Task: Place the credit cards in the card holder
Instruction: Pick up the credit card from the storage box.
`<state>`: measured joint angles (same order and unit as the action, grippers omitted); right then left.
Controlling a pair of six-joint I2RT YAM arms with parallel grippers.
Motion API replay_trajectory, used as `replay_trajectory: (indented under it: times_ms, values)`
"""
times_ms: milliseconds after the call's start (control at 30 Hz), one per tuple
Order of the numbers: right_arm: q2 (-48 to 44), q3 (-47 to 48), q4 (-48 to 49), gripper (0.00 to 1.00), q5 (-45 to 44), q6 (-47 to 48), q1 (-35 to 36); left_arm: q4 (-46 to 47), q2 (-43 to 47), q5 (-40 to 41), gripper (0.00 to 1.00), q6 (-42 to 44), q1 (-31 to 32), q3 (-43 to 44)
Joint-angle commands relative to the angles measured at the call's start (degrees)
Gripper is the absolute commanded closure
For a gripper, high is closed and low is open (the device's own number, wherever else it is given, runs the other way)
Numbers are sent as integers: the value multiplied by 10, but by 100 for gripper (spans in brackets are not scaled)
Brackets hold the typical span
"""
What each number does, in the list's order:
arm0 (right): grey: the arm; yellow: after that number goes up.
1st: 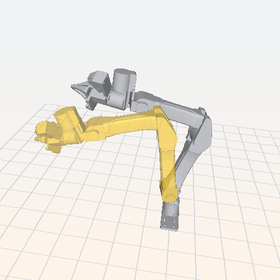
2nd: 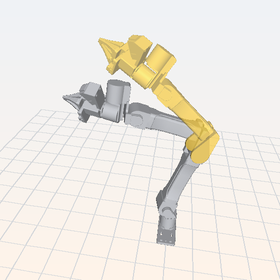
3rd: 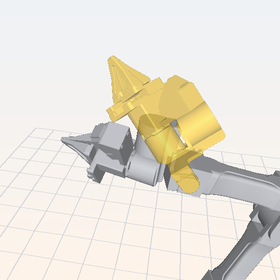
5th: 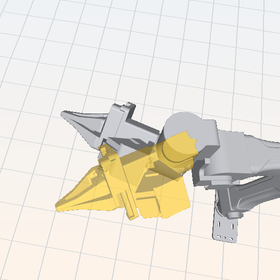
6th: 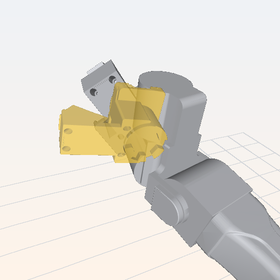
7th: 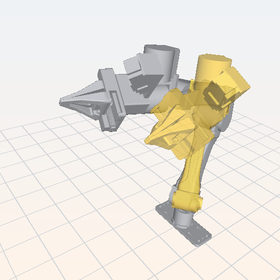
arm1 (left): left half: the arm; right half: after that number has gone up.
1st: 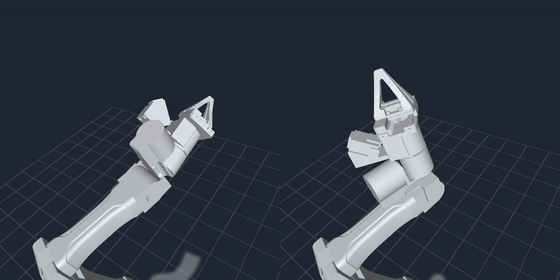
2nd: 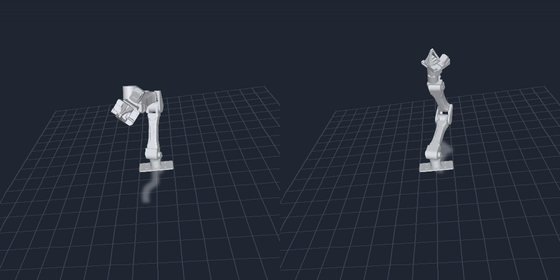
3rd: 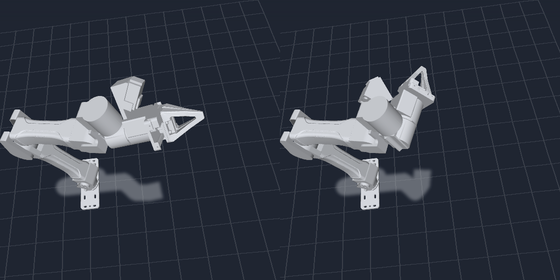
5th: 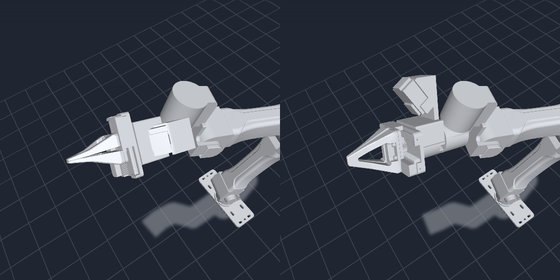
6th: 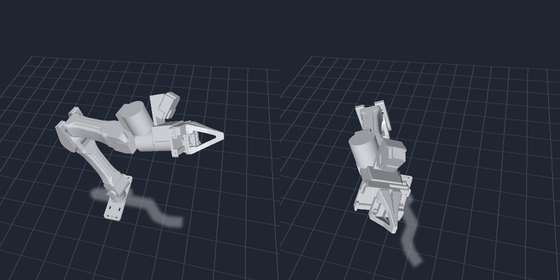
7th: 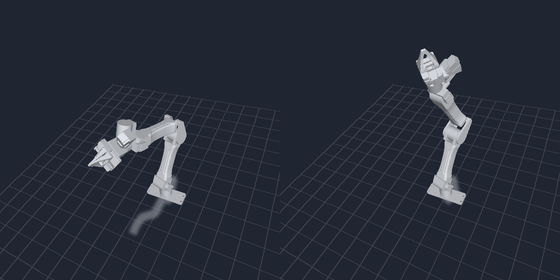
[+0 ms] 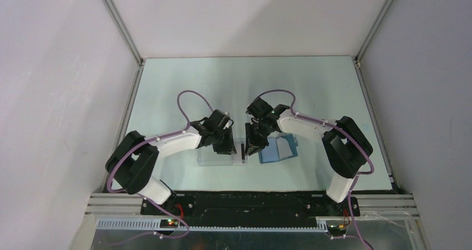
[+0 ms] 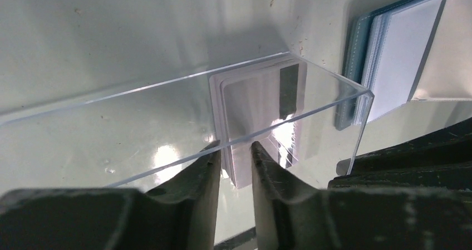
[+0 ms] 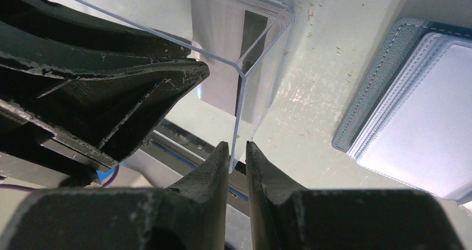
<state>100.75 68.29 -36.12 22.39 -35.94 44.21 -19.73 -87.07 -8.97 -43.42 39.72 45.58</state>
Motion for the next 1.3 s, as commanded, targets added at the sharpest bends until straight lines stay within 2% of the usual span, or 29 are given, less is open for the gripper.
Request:
replay_trajectory:
  times_ms: [0, 300, 1033, 1267]
  values:
    - [6, 1, -1, 78, 4, 9, 4, -5, -7, 12, 72, 14, 6, 28]
    - [10, 1, -1, 78, 6, 10, 5, -6, -10, 9, 97, 17, 16, 38]
    - [13, 2, -1, 78, 9, 8, 7, -6, 43, 16, 98, 19, 27, 39]
    - [13, 1, -2, 78, 8, 9, 8, -4, 46, 0, 94, 11, 30, 42]
